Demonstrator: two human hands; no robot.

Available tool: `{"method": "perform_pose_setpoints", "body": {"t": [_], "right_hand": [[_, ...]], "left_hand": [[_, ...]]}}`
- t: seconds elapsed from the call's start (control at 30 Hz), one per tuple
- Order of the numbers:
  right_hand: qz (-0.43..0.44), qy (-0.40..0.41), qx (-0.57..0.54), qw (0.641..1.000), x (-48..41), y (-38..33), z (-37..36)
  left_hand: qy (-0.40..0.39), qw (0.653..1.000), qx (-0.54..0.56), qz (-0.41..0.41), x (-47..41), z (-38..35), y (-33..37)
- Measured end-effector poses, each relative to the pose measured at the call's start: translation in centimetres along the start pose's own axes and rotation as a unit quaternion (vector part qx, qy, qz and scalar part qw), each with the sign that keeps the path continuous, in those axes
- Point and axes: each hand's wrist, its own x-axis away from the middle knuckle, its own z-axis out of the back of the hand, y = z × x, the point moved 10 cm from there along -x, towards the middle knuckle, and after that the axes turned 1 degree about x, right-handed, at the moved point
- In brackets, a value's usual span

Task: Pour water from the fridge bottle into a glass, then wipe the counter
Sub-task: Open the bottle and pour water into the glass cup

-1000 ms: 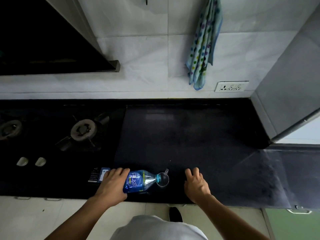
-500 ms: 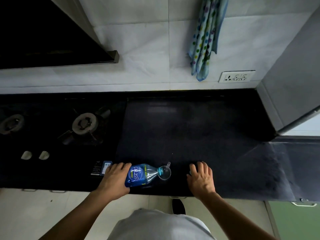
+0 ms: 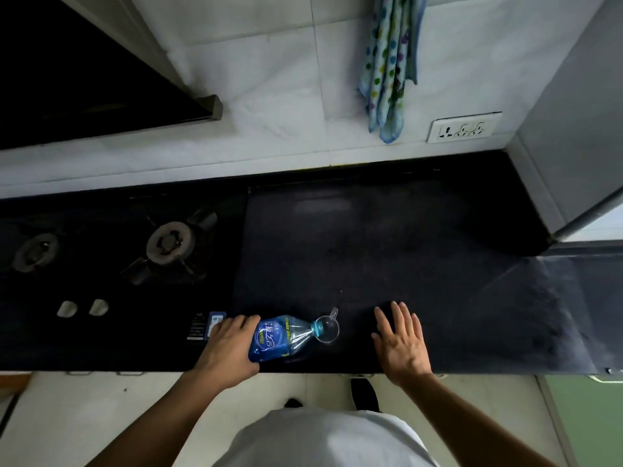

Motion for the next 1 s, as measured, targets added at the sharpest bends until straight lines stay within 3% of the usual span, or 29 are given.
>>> {"method": "perform_pose_setpoints", "body": {"t": [1.0], "right_hand": [[0.009, -0.051, -0.003, 0.999, 0.11, -0.12, -0.06]], "left_hand": [[0.023, 0.998, -0.048, 0.013, 0.55, 0.97, 1.02]]}}
